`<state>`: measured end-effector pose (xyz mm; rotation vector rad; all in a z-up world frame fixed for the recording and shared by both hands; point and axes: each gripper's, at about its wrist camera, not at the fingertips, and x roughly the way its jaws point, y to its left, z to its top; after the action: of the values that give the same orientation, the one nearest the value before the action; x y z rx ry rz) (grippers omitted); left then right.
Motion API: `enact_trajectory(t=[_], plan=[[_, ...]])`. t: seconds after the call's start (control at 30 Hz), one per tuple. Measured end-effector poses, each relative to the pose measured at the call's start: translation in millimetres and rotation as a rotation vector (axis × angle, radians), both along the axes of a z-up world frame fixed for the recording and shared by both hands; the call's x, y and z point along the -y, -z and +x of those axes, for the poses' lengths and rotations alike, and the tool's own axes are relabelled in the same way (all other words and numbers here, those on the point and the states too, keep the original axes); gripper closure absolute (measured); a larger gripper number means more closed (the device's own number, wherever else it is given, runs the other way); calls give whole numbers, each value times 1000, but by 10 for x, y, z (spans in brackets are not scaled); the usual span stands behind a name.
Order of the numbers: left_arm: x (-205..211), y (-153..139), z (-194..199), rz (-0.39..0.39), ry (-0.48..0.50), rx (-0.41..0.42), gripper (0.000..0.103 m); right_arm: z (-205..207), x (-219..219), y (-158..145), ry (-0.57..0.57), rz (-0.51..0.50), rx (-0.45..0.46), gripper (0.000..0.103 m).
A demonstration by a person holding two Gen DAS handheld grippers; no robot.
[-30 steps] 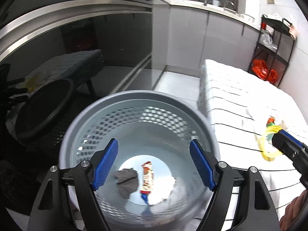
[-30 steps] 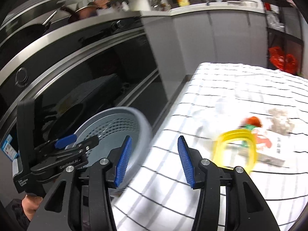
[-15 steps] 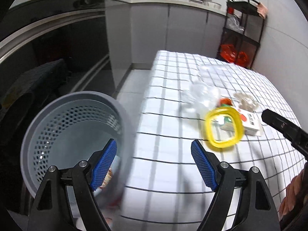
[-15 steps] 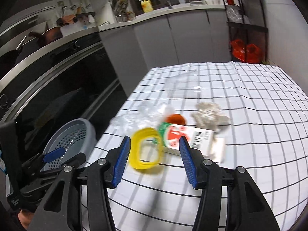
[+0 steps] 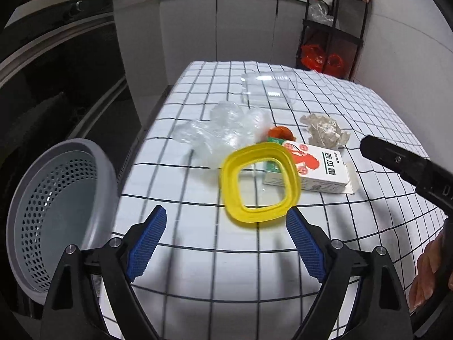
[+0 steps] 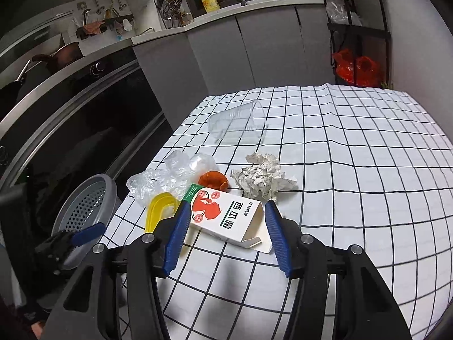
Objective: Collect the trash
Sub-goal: 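Move both grippers back to the table toward the yellow lid and carton, then grasp the yellow lid with the left gripper while the right gripper grasps the carton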
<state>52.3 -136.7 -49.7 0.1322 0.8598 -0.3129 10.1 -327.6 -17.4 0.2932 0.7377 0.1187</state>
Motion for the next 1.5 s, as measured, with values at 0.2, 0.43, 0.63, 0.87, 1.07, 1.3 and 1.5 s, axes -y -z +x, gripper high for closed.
enact_trajectory(t=[0.2,0.43,0.63,0.87,1.07,1.3,1.5], plan=[[220,99,31,15,21,-19,18,107,144,120,-27,2,-34,51],[293,231,182,-22,-15,-67,18,79,260,108,-17,55,-28,51],[314,278,312,-34,-40,-82,18,61,276,75,-19,47,-21,51],[293,207,326,-34,-44,-49,26,119,117,158,-86,10,-56,51],[305,202,310,-8,-31,-42,36,132,52,195,-112,0,-67,51],[223,130,259,2,-31,-27,36,141,23,189,-125,-7,-56,51],[110,11,156,17,-41,6,36,182,-79,180,-155,-60,-41,38]])
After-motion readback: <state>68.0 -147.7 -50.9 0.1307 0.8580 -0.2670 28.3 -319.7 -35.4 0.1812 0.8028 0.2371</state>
